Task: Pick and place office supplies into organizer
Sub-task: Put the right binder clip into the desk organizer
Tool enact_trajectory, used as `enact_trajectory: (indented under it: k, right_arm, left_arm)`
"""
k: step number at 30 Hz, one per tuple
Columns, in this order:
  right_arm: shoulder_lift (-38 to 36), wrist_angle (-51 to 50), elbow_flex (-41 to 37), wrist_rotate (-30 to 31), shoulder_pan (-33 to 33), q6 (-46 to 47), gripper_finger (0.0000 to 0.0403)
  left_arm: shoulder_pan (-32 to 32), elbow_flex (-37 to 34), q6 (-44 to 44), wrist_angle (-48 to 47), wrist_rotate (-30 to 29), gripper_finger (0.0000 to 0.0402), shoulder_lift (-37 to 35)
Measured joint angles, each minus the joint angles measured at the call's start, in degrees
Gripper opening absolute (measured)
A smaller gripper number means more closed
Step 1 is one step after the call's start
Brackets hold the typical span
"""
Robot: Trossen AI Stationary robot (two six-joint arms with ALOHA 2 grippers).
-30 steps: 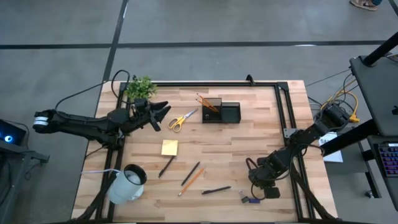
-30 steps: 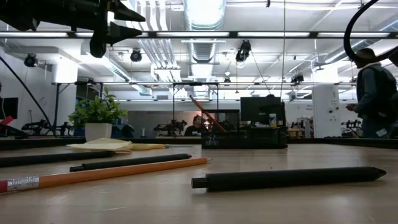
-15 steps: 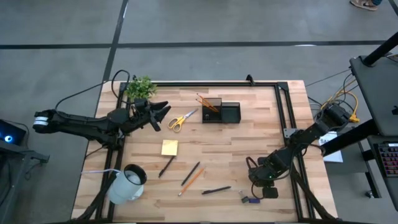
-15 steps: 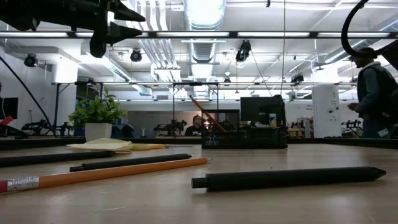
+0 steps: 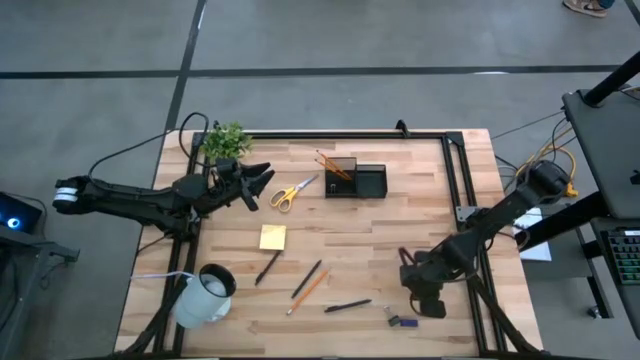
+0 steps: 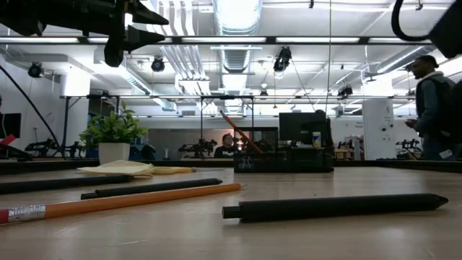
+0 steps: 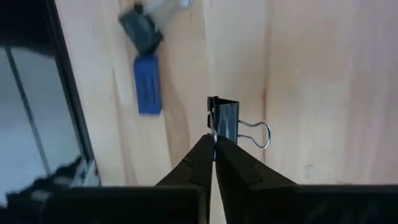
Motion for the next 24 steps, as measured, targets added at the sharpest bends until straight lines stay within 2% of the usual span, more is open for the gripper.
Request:
enact_trajectory:
  k: [12, 24]
  right_arm:
    - [-3.2, 4.9, 0.0, 9.0, -0.2, 6.5, 0.0008]
    - [-2.8, 11.1, 0.0, 17.1, -2.8, 6.6, 0.0008]
  left_arm:
    - [0.0, 0.0, 0.0, 0.0, 0.0, 0.0157, 0.0]
    - [0.0, 0.0, 0.0, 0.0, 0.0, 0.0157, 0.0]
